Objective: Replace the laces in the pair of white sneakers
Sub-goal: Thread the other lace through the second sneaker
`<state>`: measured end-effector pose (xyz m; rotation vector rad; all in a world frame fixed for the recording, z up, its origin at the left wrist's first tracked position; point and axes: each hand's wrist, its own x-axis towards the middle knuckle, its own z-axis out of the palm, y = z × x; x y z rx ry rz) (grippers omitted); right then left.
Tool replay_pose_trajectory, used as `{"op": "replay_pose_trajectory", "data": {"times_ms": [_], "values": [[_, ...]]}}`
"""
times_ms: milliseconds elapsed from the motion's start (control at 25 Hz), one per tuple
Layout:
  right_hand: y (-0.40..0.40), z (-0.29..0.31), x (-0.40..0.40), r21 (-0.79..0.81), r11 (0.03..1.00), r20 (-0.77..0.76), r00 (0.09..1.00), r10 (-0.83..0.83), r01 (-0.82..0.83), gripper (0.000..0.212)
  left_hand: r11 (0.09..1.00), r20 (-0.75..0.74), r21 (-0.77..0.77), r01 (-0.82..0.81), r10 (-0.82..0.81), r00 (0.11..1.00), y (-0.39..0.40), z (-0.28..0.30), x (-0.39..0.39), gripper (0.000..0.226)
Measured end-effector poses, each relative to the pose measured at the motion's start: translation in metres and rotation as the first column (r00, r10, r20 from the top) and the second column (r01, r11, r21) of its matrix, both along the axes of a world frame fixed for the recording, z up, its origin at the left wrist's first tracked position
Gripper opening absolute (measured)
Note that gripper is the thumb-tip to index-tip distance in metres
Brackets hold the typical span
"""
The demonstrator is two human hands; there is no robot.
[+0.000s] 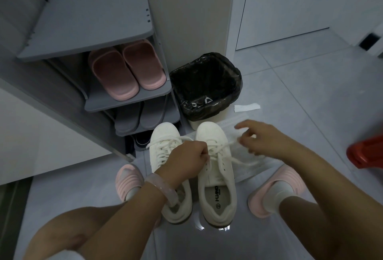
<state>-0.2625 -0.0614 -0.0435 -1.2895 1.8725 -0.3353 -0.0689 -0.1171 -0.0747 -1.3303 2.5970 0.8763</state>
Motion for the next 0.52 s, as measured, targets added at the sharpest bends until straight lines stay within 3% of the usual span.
{"op": "replay_pose_trajectory", "data": {"times_ms": [40,80,200,280,320,400,440,480,520], "values": [[0.001,-0.008,0.005,-0.012,0.986,-0.215,0.964,0.159,-0.166,0.045,1.0,-0.022,0.024,-0.014,0.015,1.0,-0.001,0.002,-0.001,0.017],[0.003,-0.016,0.014,-0.018,0.964,-0.281,0.926,0.25,-0.266,0.053,0.997,-0.049,0.067,-0.025,0.028,0.998,-0.001,0.005,-0.002,0.016],[0.008,-0.03,0.04,-0.009,0.935,-0.177,0.921,0.347,-0.354,0.069,0.947,-0.18,0.315,-0.056,0.118,0.977,0.003,0.019,-0.007,0.018],[0.009,-0.036,0.043,0.049,0.941,-0.224,0.914,0.338,-0.335,0.073,0.848,-0.32,0.521,-0.099,0.302,0.898,-0.003,0.041,-0.003,0.024],[0.008,-0.037,0.041,0.061,0.947,-0.241,0.916,0.32,-0.315,0.073,0.778,-0.426,0.623,-0.076,0.419,0.802,-0.009,0.055,0.003,0.021],[0.008,-0.039,0.042,0.075,0.948,-0.214,0.924,0.318,-0.309,0.073,0.611,-0.604,0.775,0.16,0.645,0.467,-0.024,0.085,0.022,0.014],[0.009,-0.039,0.043,0.075,0.945,-0.186,0.926,0.328,-0.32,0.072,0.548,-0.627,0.775,0.314,0.726,0.281,-0.03,0.098,0.032,0.014],[0.009,-0.04,0.043,0.065,0.946,-0.147,0.935,0.323,-0.317,0.071,0.509,-0.601,0.764,0.396,0.784,0.152,-0.033,0.108,0.039,0.02],[0.009,-0.04,0.042,0.043,0.956,-0.077,0.953,0.292,-0.289,0.066,0.49,-0.564,0.783,0.383,0.819,0.106,-0.034,0.113,0.041,0.025]]}}
